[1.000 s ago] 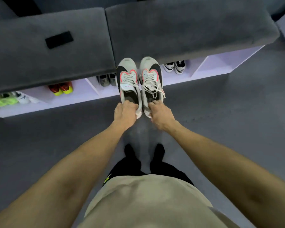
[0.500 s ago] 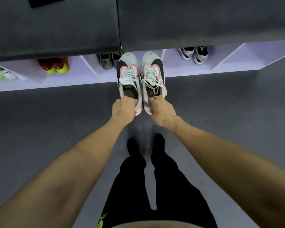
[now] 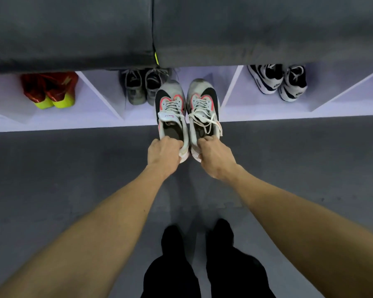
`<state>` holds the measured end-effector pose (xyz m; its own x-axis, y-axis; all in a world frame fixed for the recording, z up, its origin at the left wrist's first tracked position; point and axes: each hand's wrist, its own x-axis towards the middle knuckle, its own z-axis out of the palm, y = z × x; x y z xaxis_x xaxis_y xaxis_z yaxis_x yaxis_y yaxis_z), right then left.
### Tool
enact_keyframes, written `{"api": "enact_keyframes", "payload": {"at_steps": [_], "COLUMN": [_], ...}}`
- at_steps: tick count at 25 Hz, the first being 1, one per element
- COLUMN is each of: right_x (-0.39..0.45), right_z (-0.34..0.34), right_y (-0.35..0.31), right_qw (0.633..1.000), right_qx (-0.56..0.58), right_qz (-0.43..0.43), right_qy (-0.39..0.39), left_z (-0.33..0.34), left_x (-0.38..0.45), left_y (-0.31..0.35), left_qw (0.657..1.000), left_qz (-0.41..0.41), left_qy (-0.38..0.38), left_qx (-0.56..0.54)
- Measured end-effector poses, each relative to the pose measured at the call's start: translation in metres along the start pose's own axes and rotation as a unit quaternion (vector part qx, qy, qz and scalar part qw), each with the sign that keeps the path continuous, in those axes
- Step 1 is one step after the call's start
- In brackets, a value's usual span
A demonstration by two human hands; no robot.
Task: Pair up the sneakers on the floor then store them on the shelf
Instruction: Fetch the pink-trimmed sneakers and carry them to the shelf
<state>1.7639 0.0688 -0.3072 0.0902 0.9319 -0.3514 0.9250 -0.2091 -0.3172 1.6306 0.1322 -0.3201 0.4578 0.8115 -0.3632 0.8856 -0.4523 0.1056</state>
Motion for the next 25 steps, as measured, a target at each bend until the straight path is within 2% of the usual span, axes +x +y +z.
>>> {"api": "enact_keyframes", "payload": {"at_steps": [12,25], "right_x": [0.199,0.319], "right_z": [0.064,0.111], "right_y": [0.070,0.120], "right_qw": [0.993,0.989], "right_qx": [-0.066,-0.062], "right_qz": [0.031,0.031], "right_qy": [0.093,0.130], "left_z": [0.079,0.127], "left_x": [0.217,0.348], "left_y": [-0.025,-0.042], "left_qw": [0.995,0.992], "left_qz": [0.021,0.039], "left_qy": [0.093,0.120], "left_qx": [-0.030,-0.018]}}
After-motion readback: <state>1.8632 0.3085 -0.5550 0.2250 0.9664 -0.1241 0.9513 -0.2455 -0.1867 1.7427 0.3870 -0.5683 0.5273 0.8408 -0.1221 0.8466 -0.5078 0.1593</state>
